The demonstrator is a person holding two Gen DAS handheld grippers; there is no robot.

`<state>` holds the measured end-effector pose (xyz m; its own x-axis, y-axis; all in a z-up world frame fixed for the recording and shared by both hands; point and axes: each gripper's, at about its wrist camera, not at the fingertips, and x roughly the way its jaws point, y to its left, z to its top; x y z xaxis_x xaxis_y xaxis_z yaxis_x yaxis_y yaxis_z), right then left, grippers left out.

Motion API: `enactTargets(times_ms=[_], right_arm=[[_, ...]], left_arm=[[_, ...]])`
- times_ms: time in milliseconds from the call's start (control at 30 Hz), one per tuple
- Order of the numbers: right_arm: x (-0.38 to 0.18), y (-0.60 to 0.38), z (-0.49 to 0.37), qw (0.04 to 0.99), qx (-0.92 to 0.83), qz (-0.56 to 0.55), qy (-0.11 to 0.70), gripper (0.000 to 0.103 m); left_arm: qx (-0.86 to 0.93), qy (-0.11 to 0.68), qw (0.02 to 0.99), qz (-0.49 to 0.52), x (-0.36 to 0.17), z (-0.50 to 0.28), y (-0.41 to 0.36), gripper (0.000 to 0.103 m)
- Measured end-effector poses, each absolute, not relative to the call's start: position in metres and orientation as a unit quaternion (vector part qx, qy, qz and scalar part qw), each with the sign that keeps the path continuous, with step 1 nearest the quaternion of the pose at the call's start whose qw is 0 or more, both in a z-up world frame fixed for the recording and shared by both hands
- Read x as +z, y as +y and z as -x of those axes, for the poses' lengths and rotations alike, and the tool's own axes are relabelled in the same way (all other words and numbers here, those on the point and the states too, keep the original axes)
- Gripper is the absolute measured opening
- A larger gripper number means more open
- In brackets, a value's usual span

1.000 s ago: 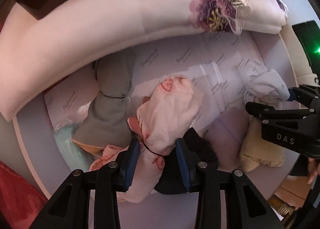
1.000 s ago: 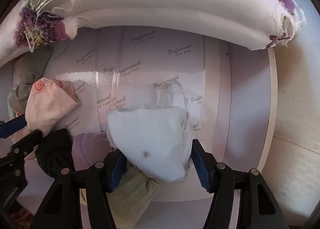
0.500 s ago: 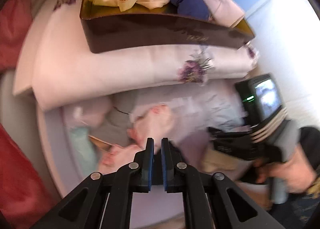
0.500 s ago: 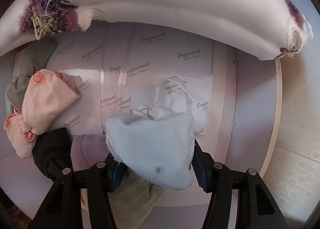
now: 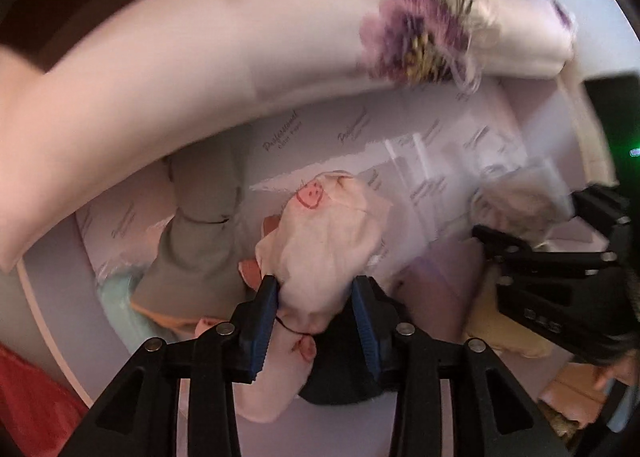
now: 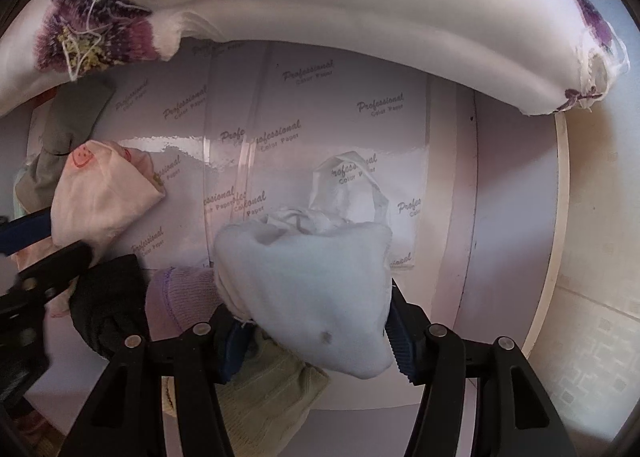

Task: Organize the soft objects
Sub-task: 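Carry the pink garment up into the gold-lined tray with the left tool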

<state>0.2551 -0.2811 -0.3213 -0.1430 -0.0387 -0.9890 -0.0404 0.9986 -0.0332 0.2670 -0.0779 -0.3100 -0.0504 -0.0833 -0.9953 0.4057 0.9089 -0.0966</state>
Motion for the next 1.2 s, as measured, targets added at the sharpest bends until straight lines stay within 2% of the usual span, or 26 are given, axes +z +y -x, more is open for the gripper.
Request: enactTargets(times_ms=[100,167,233,400,533,800,933,1200], right_arm=[[-0.322,-0.28,-0.255,0.655,0.001,0.028,0.755,0.06],[-0.322,-0.279,-0.255,0.655,0.002,0.031,0.755,0.06],[-0.322,-0.278,-0.255,0.656,0.002,0.032,0.754,0.06],[-0.322,-0.276,-0.255,0.657,0.003,0.029,0.754,0.059],[-0.319,-0.275,-0.255,0.657,0.003,0.029,0.753,0.059],[-0.315,-0.274,-0.255,0.657,0.006,0.03,0.753,0.059],[-0.313,-0.274,-0.255,0.657,0.008,0.03,0.753,0.059],[-0.31,-0.272,-0.257,0.658,0.016,0.033,0.752,0.059]], left_arm=[[-0.177,0.697,0.684,-0.12,-0.313,-0.265,-0.081,0.033],[-0.178,0.694,0.688,-0.115,-0.306,-0.264,-0.077,0.024],[-0.178,0.693,0.693,-0.09,-0.293,-0.262,-0.068,0.022],[-0.203,0.671,0.712,0.037,-0.237,-0.254,-0.037,0.022],[-0.232,0.623,0.737,0.121,-0.183,-0.247,-0.016,0.022],[-0.245,0.528,0.769,0.262,-0.109,-0.284,0.016,0.023],[-0.224,0.497,0.782,0.302,-0.091,-0.32,0.027,0.023],[-0.186,0.485,0.796,0.31,-0.109,-0.377,0.025,0.024]])
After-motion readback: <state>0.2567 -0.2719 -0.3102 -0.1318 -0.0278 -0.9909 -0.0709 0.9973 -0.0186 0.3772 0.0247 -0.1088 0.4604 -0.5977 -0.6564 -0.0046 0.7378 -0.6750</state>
